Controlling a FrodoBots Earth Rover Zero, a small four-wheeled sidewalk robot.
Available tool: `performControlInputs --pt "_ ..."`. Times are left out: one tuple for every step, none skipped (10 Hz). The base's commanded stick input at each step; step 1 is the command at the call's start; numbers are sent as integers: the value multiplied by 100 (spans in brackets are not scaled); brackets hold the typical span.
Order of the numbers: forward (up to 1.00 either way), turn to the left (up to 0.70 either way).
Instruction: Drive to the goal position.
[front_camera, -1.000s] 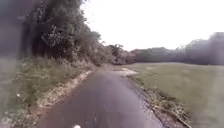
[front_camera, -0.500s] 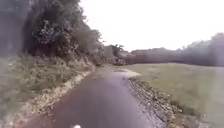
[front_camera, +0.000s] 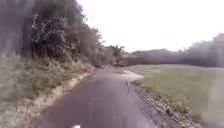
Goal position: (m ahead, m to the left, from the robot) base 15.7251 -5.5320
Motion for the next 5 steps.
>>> performControlInputs --pt "100 10" --pt "100 0" --pt "100 0" --pt "100 0" --pt "100 0"
